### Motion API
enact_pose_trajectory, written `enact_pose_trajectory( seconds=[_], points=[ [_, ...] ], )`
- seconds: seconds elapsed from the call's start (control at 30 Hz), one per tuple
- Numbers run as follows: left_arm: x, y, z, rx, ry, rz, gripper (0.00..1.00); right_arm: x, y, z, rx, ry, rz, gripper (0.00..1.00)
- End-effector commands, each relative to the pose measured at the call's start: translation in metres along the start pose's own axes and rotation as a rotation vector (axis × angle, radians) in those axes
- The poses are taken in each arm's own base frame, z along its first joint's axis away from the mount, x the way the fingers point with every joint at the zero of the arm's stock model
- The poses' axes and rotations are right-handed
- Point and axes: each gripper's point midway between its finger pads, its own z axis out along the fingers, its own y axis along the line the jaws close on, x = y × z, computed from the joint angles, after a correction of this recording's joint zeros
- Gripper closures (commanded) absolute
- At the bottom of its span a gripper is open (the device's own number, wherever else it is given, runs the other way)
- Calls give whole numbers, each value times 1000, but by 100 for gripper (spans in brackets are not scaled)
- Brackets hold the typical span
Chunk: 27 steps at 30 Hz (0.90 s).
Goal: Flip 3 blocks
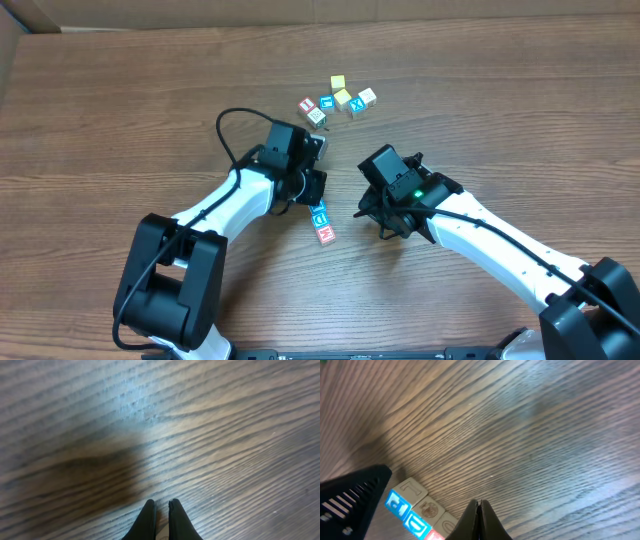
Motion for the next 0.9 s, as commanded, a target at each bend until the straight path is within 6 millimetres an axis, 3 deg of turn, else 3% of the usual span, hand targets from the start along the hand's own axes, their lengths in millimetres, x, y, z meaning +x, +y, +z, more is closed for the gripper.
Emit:
enact_pose_trajectory(
  seconds=[0.0, 0.13, 0.2, 0.3, 0.5, 0.6, 0.87],
  points=[
    [-29, -1, -11, -20, -38, 39, 96, 2, 13, -5, -55, 18, -103, 96],
    [-52, -5, -28, -33, -56, 15, 96, 2, 15, -5, -61, 14, -205, 96],
    [-60, -1, -40, -80, -50, -77, 96, 1, 18, -5, -74, 6, -289, 96],
    [-53, 16, -59, -202, -3, -281, 96, -1, 25, -6, -102, -14, -407, 96],
    [0, 29, -74, -255, 204, -513, 96, -8, 45, -2, -166, -69, -592, 96],
    [28, 31, -76, -268, 302, -556, 96, -8, 52, 13, -180, -68, -617, 96],
    [79, 28, -50, -232, 411, -608, 96, 12, 70, 42, -281, 25, -673, 96]
  ],
)
